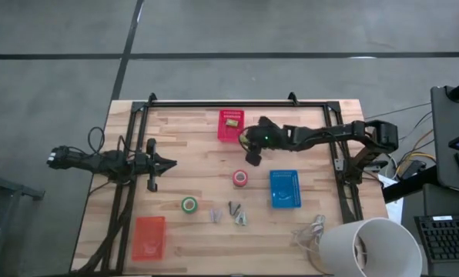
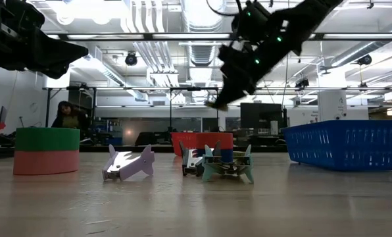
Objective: Pick and place Stapler, Stapler remover, tape
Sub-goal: Put the top green staple box into the red bin
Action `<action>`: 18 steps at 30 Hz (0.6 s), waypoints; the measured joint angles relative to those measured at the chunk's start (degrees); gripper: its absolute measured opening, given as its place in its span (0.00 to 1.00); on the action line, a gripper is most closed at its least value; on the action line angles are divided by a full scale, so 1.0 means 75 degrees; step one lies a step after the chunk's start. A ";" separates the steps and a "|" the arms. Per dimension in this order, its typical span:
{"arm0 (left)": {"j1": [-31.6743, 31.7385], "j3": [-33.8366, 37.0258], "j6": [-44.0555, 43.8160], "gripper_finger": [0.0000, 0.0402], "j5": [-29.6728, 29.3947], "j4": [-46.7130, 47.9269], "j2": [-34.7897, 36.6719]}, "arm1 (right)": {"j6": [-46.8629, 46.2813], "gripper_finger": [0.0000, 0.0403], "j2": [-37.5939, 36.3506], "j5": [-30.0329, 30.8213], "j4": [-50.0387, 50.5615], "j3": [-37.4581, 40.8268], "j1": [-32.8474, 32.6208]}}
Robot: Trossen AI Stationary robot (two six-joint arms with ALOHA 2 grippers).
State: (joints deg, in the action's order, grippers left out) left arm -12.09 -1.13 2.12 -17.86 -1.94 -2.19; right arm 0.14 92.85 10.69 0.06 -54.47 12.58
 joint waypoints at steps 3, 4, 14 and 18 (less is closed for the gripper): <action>-0.0002 -0.0001 0.0000 0.06 0.0001 -0.0002 0.0000 | 0.0627 0.29 0.0200 -0.0028 -0.0056 -0.0473 0.0161; -0.0002 0.0001 0.0001 0.06 -0.0001 -0.0002 -0.0001 | 0.0774 0.30 0.0327 -0.0027 -0.0043 -0.0657 0.0242; -0.0001 0.0001 0.0002 0.06 -0.0001 0.0001 -0.0006 | 0.1684 0.30 0.1704 -0.0735 0.0330 -0.2471 0.1144; -0.0001 0.0001 0.0001 0.06 0.0001 0.0001 -0.0006 | 0.1979 0.29 0.2335 -0.0881 0.0720 -0.3138 0.1482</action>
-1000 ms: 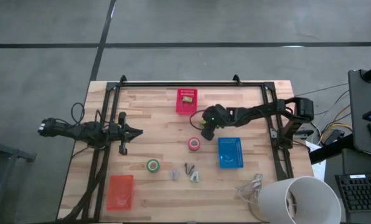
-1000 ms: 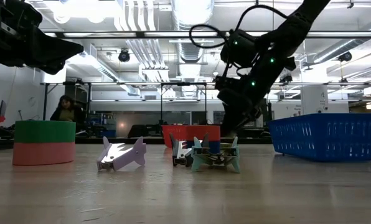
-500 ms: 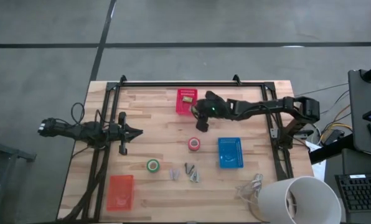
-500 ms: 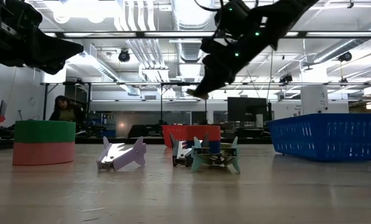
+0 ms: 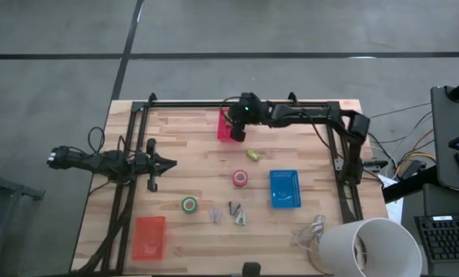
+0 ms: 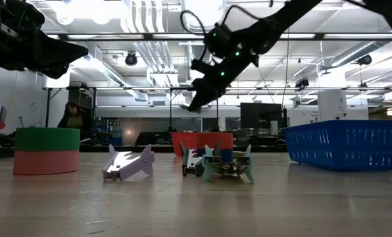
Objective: Pick and place Stapler, Stapler remover, tape
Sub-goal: Put the top green staple box into the red bin
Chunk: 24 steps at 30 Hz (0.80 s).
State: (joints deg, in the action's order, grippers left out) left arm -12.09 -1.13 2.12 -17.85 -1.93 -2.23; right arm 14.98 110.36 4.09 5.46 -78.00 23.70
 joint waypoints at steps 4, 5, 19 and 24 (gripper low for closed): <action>0.0002 0.0000 0.0001 0.06 0.0001 0.0000 -0.0005 | 0.0093 0.31 0.0646 -0.0041 0.0521 -0.0589 0.0308; 0.0002 -0.0002 0.0001 0.06 -0.0002 0.0000 -0.0007 | 0.0094 0.31 0.0794 -0.0053 0.0629 -0.0703 0.0372; 0.0002 0.0000 0.0001 0.06 -0.0002 0.0000 -0.0010 | 0.0093 0.30 0.1514 -0.0395 0.1124 -0.1165 0.0618; 0.0000 0.0000 0.0001 0.06 -0.0002 0.0000 -0.0010 | 0.0064 0.36 0.1507 -0.0401 0.1164 -0.1165 0.0618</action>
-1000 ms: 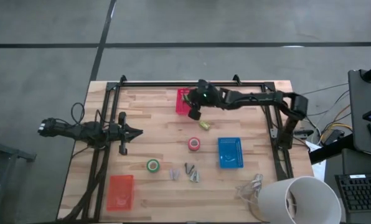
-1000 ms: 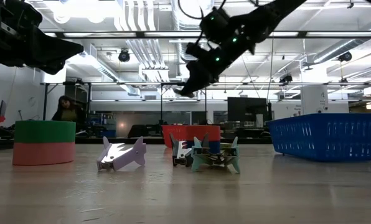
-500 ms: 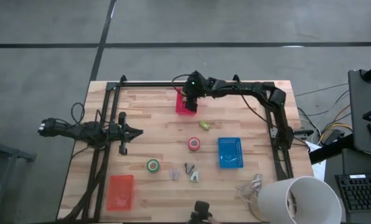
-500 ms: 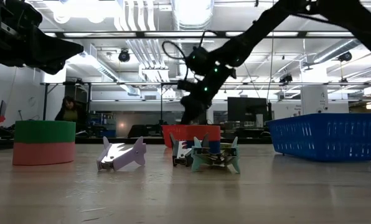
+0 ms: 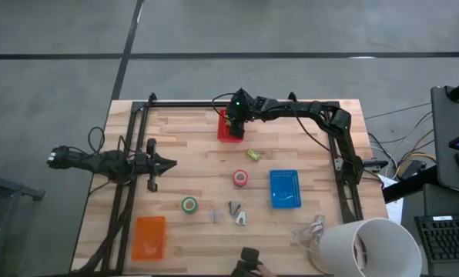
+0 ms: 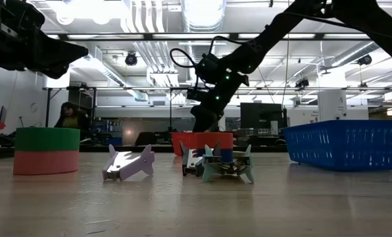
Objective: Pick and place Stapler, Stapler remover, tape
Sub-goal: Put the top green staple box into the red bin, then put the green staple box into the red bin
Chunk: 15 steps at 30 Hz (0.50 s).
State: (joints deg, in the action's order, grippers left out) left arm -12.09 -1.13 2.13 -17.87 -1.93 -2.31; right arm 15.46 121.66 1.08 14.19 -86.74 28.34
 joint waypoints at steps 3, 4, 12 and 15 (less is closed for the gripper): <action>0.0002 0.0000 0.0000 0.06 0.0000 0.0000 0.0000 | -0.0002 0.40 -0.0002 -0.0006 0.0061 0.0000 -0.0003; -0.0001 -0.0003 -0.0001 0.06 0.0000 0.0000 0.0000 | -0.0019 0.41 -0.0002 -0.0006 0.0070 0.0000 -0.0003; 0.0001 -0.0002 -0.0001 0.06 0.0000 0.0000 0.0000 | -0.0061 0.51 -0.0013 0.0052 0.0059 0.0000 -0.0003; 0.0000 -0.0003 -0.0001 0.06 0.0000 0.0000 0.0000 | -0.0172 0.53 -0.0125 0.0053 0.0107 0.0006 -0.0023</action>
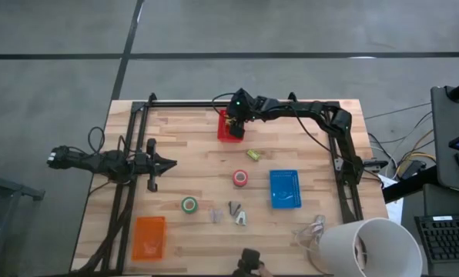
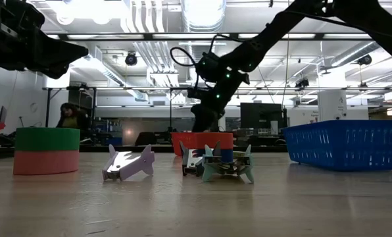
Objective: Pick and place Stapler, Stapler remover, tape
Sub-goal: Put the green staple box into the red bin
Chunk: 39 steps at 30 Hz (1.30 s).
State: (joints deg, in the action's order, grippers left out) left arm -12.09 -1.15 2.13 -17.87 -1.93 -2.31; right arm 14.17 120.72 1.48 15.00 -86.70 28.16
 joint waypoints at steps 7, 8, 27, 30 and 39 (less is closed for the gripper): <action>-0.0001 0.0001 0.0000 0.06 0.0000 0.0000 0.0000 | -0.0443 0.53 -0.0624 -0.0008 0.0668 0.0003 -0.0207; 0.0002 0.0003 0.0001 0.06 0.0001 0.0000 0.0000 | -0.0575 0.53 -0.0741 -0.0034 0.0781 0.0003 -0.0240; 0.0002 0.0002 0.0001 0.06 0.0000 -0.0006 -0.0012 | -0.2069 0.53 -0.2064 -0.0001 0.2502 0.1087 -0.1543; 0.0002 0.0003 0.0001 0.06 0.0001 -0.0008 -0.0012 | -0.2265 0.54 -0.2156 -0.0001 0.2533 0.1468 -0.1666; 0.0000 0.0002 0.0001 0.06 0.0000 -0.0012 -0.0015 | -0.3090 0.54 -0.2191 0.0005 0.2510 0.2362 -0.1725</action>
State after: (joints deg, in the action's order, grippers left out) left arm -12.09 -1.13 2.13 -17.87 -2.02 -2.42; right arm -9.01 104.29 1.52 33.82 -68.98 15.23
